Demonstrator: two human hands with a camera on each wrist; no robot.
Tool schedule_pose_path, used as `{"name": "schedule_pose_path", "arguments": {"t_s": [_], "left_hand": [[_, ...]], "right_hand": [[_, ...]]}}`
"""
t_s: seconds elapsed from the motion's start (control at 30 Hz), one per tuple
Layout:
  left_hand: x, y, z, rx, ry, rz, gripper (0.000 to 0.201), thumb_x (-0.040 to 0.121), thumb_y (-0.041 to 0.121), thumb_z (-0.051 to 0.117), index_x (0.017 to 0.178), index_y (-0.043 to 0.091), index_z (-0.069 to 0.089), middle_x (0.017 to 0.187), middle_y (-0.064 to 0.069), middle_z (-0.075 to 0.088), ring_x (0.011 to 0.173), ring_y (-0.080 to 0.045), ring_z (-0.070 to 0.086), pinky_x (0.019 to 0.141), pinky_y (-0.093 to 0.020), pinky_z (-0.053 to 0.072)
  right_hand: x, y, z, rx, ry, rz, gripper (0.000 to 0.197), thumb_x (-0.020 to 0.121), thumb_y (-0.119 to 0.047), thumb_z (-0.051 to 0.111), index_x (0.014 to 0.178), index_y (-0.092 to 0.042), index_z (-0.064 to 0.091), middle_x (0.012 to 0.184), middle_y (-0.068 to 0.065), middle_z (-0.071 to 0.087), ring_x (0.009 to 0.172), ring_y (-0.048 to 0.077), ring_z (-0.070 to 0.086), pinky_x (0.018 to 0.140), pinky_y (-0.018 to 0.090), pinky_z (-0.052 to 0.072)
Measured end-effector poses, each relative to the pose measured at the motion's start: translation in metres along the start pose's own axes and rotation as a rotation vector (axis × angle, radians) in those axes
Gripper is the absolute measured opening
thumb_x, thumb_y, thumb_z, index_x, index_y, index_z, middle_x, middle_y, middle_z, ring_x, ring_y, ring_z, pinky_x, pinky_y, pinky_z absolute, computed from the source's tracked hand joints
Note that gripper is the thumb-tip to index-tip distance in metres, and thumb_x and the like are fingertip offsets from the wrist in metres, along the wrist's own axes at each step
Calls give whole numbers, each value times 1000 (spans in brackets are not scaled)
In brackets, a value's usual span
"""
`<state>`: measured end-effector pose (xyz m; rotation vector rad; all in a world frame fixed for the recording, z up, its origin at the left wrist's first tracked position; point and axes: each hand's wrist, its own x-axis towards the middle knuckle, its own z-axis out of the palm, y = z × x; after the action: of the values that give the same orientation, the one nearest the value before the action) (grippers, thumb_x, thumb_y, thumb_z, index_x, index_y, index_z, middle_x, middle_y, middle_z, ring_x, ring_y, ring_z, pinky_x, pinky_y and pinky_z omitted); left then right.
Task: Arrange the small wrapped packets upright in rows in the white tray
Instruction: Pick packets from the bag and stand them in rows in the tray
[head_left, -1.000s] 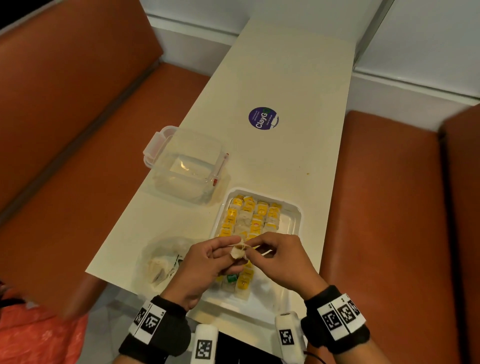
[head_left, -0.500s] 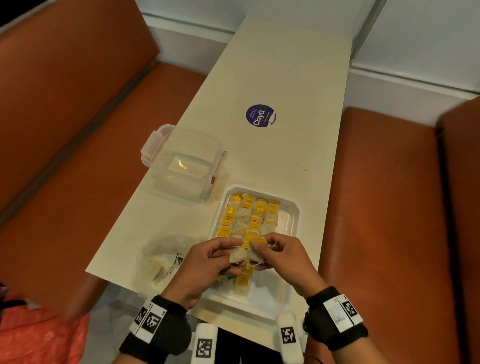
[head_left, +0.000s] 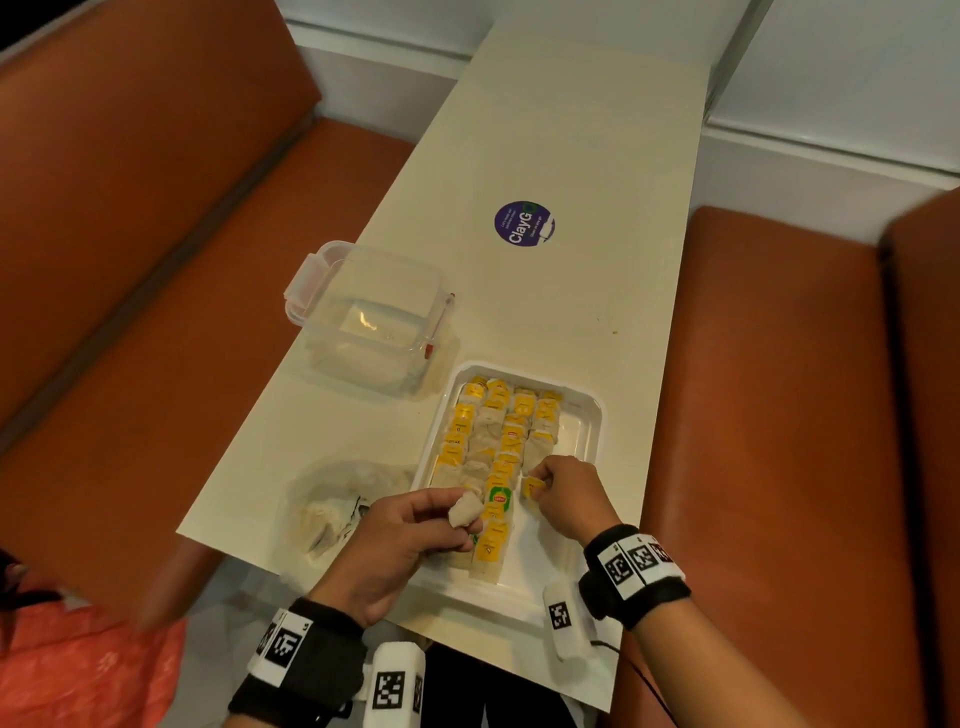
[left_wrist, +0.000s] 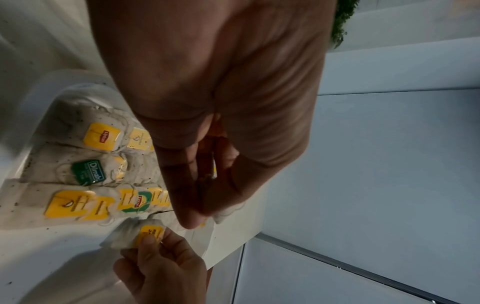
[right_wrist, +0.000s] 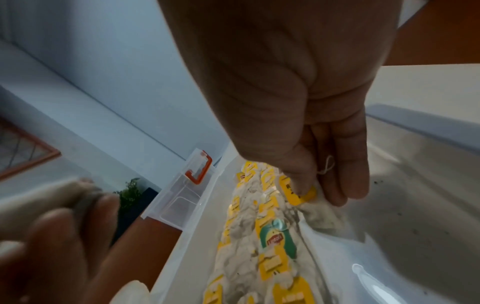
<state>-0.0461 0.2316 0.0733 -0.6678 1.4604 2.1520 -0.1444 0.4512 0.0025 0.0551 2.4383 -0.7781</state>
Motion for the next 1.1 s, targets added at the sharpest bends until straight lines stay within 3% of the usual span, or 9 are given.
{"name": "schedule_pose_path", "arguments": {"t_s": [0.13, 0.27, 0.33, 0.5, 0.57, 0.8, 0.9, 1.0, 1.1], "left_hand": [[-4, -3, -1, 29, -33, 3, 59, 63, -3, 88, 120, 1, 75, 113, -25, 77, 109, -35, 74, 87, -28, 60], [-4, -3, -2, 10, 17, -18, 39, 70, 15, 88, 105, -1, 81, 107, -29, 76, 89, -35, 72, 77, -30, 61], [-3, -4, -4, 13, 33, -21, 34, 76, 20, 86, 102, -1, 82, 107, -29, 76, 93, -38, 72, 73, -30, 59], [-2, -3, -8, 129, 64, 35, 45, 70, 43, 90, 106, 16, 84, 112, -12, 80, 122, -46, 63, 102, -49, 54], [-2, -1, -8, 133, 69, 53, 41, 74, 42, 91, 105, 17, 85, 113, -9, 80, 124, -43, 63, 108, -49, 50], [-3, 4, -2, 154, 76, 58, 31, 84, 34, 79, 108, 15, 83, 111, -11, 80, 118, -38, 68, 100, -42, 54], [-2, 3, 1, 149, 76, 57, 30, 88, 31, 76, 111, 11, 81, 110, -13, 80, 114, -38, 71, 89, -37, 57], [-1, 4, 4, 155, 69, 56, 24, 96, 23, 72, 113, 8, 78, 108, -14, 80, 109, -37, 74, 74, -27, 57], [-1, 7, 8, 181, 66, 76, 22, 96, 22, 72, 112, 8, 79, 105, -13, 81, 106, -37, 75, 69, -26, 56]], "right_hand": [[10, -7, -3, -56, 41, -35, 22, 96, -6, 56, 102, -15, 74, 109, 5, 72, 100, 24, 67, 77, 24, 43], [16, -10, -8, -55, 86, -26, 19, 93, -6, 59, 96, -17, 74, 104, 3, 71, 89, 19, 62, 74, 25, 42], [19, -10, -9, -49, 98, -24, 19, 92, -5, 61, 90, -21, 71, 100, 1, 69, 86, 16, 59, 72, 25, 42], [24, -7, -8, 8, 125, -5, 21, 89, -3, 65, 79, -22, 64, 86, -4, 64, 79, 14, 60, 60, 18, 38], [26, -6, -7, 44, 129, -8, 18, 88, -4, 67, 80, -20, 66, 87, -3, 65, 78, 13, 59, 62, 19, 40], [27, -7, -9, 50, 154, 20, 16, 89, -4, 66, 85, -20, 66, 89, -2, 66, 89, 22, 66, 71, 25, 43], [20, -11, -14, -24, 168, 40, 23, 88, -13, 75, 110, -16, 68, 108, 2, 65, 100, 24, 65, 77, 28, 44], [-2, -26, -26, 6, 230, -34, 27, 89, -25, 77, 114, -23, 68, 110, -3, 63, 94, 17, 63, 78, 30, 46], [-35, -49, -44, 352, 12, -137, 19, 91, -33, 78, 109, -29, 73, 98, -7, 73, 84, 14, 71, 77, 33, 59]]}}
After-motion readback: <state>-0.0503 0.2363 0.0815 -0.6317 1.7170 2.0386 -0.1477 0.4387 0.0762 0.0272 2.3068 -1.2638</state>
